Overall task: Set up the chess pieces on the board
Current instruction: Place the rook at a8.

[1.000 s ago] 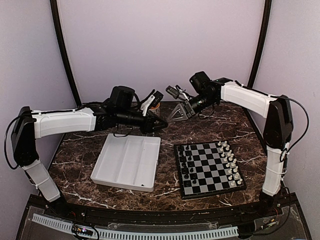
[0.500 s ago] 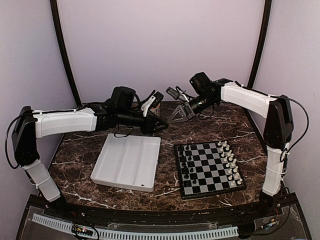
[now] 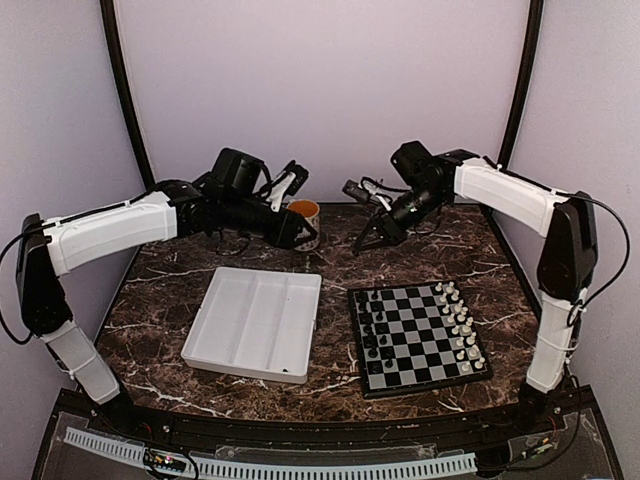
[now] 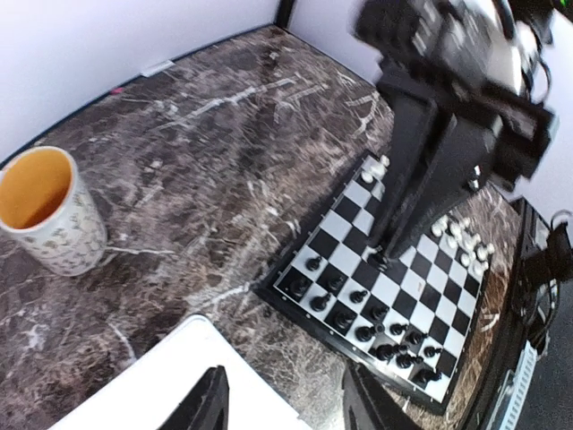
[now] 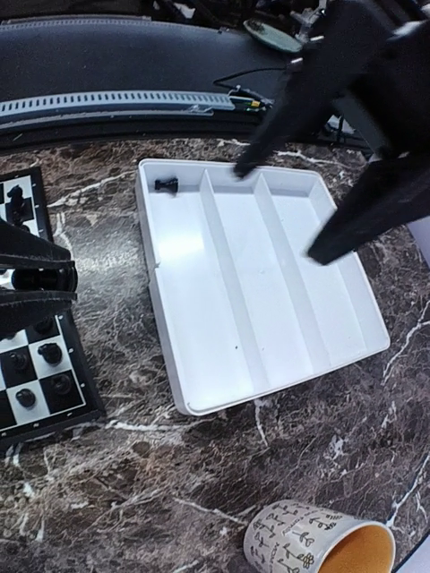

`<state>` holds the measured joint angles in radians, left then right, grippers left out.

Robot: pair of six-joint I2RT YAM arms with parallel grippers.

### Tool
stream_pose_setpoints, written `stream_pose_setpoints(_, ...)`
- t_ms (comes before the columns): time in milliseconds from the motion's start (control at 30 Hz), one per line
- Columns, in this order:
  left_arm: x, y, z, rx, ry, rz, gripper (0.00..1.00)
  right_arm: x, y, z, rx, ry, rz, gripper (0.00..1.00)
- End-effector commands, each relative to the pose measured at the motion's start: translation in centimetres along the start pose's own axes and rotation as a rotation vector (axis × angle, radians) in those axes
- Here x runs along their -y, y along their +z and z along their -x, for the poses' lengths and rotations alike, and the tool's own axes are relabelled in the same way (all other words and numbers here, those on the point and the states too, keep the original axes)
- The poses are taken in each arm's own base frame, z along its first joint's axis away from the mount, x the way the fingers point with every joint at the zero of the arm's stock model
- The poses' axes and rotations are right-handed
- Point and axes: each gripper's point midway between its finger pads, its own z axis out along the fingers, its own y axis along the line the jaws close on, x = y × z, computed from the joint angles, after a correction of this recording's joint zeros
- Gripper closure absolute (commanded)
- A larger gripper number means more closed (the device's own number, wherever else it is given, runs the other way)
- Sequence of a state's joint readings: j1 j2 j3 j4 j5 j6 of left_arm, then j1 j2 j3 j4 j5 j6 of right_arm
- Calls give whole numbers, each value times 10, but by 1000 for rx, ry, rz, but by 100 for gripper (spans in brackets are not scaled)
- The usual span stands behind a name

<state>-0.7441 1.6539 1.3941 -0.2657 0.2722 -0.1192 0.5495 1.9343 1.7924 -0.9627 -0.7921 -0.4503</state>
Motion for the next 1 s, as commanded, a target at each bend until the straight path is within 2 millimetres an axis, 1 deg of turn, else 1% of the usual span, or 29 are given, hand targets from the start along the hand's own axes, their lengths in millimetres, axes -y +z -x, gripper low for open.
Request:
stream_pose_setpoints(0,-32,-64,40,81,-110,201,55,-13,-12,-4,-46,-136,-98,94)
stream_pose_setpoints(33,-34,-72,42,90,-98,218,55,-16,-10,-11,-59,-157,-111,94)
stream_pose_setpoints(67,-36,-73,35,73,-88,225,55,-17,-4,-19,-76,-171,-129,94)
stream_pose_setpoints(100,-37,-79,32,76,-65,242,55,-20,2,-30,-100,-189,-137,94)
stream_pose_setpoints(133,-41,-76,16,43,-65,258,55,-26,7,-41,-131,-220,-139,94)
stream_pose_setpoints(167,-45,-84,12,49,-58,289,55,-31,12,-53,-164,-249,-144,94)
stream_pose_setpoints(200,-53,-81,-7,23,-56,322,55,-35,18,-74,-209,-272,-152,94)
stream_pose_setpoints(233,-54,-86,-17,44,-50,334,55,-39,22,-81,-219,-328,-171,94)
stream_pose_setpoints(267,-58,-90,-20,65,-52,358,55,-45,25,-92,-239,-361,-187,94)
stream_pose_setpoints(300,-58,-98,-25,103,-53,367,55,-49,28,-100,-262,-398,-203,94)
stream_pose_setpoints(367,-66,-115,-29,153,-77,424,47,-61,32,-116,-310,-451,-211,94)
stream_pose_setpoints(400,-74,-123,-30,175,-107,476,36,-65,33,-121,-320,-467,-216,94)
stream_pose_setpoints(433,-79,-131,-34,196,-124,507,30,-68,34,-124,-324,-474,-219,94)
stream_pose_setpoints(467,-88,-139,-36,216,-147,565,16,-71,34,-125,-323,-477,-218,94)
stream_pose_setpoints(533,-97,-149,-42,243,-169,621,4,-78,34,-123,-314,-481,-214,94)
stream_pose_setpoints(600,-100,-152,-48,248,-184,637,2,-84,35,-123,-304,-497,-221,94)
stream_pose_setpoints(667,-99,-150,-53,242,-204,627,1,-87,38,-127,-300,-512,-231,94)
stream_pose_setpoints(800,-94,-140,-59,217,-231,575,1,-99,56,-143,-327,-544,-219,94)
stream_pose_setpoints(867,-91,-135,-58,202,-219,554,3,-104,66,-152,-347,-578,-223,94)
stream_pose_setpoints(967,-83,-130,-51,192,-182,503,7,-107,83,-165,-401,-613,-220,94)
